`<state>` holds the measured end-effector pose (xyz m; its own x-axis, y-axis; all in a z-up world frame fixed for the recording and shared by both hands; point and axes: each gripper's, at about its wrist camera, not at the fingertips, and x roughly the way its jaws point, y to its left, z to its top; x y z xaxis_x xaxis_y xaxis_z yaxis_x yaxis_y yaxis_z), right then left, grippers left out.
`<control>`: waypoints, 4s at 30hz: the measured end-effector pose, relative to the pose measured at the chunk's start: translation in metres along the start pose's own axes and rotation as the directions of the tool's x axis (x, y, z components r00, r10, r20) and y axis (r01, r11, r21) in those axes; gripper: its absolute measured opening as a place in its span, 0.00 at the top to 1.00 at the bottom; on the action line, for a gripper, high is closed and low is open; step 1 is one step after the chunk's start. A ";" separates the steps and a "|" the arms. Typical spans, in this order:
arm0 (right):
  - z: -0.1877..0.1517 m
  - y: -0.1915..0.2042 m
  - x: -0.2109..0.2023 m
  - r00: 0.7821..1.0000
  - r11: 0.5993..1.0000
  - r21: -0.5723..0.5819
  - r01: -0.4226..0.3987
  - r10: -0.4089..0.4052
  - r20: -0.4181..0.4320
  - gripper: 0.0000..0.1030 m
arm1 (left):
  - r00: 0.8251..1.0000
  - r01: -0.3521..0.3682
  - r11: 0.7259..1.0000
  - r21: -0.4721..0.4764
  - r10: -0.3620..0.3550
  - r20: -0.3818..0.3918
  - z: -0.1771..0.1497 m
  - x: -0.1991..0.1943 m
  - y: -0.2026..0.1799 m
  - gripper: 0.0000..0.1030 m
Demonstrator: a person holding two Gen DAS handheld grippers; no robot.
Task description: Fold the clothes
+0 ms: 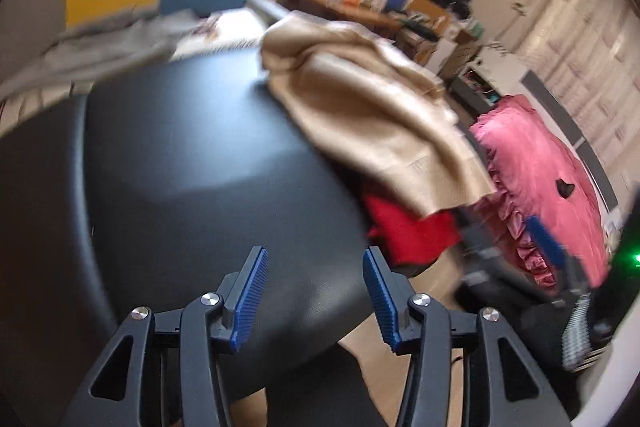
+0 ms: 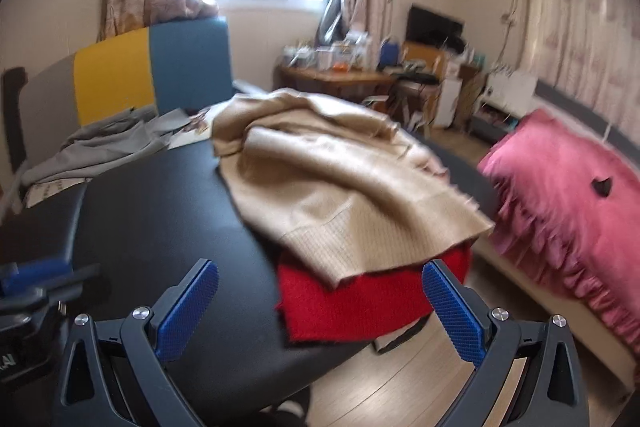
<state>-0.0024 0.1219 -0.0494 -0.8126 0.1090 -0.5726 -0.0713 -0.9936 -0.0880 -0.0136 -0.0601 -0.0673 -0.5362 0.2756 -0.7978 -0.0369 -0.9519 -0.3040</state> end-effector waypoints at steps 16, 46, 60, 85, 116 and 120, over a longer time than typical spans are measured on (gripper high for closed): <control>-0.002 -0.041 0.055 0.887 0.894 0.230 -0.385 0.427 -0.177 0.00 | 0.989 -0.137 0.984 -0.115 0.129 -0.074 -0.072 -0.018 0.159 0.51; 0.093 -0.030 0.244 0.922 0.960 -0.188 -0.208 0.129 -0.364 0.80 | 0.938 -0.316 0.938 -0.140 0.287 -0.194 -0.040 0.034 0.206 0.51; 0.035 -0.035 0.166 0.713 0.746 0.351 -0.566 0.656 -0.245 0.97 | 0.988 0.092 0.984 -0.151 -0.109 -0.108 0.015 0.043 0.154 0.53; -0.075 -0.095 0.073 0.762 0.781 0.425 -0.457 0.591 -0.266 0.25 | 0.841 0.365 0.868 -0.335 -0.462 -0.281 0.179 0.257 -0.057 0.53; -0.072 -0.035 0.065 0.768 0.843 0.342 -0.414 0.526 -0.366 0.15 | 0.972 0.160 0.964 -0.213 -0.192 -0.134 0.097 0.077 0.156 0.86; -0.075 -0.028 0.062 0.733 0.803 0.401 -0.441 0.580 -0.356 0.15 | 0.943 0.227 0.939 -0.258 -0.278 -0.184 0.069 0.097 0.145 0.82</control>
<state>-0.0073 0.1590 -0.1430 -0.4308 -0.4857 -0.7606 0.0696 -0.8582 0.5086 -0.1289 -0.1807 -0.1533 -0.3404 0.5490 -0.7634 0.0610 -0.7973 -0.6005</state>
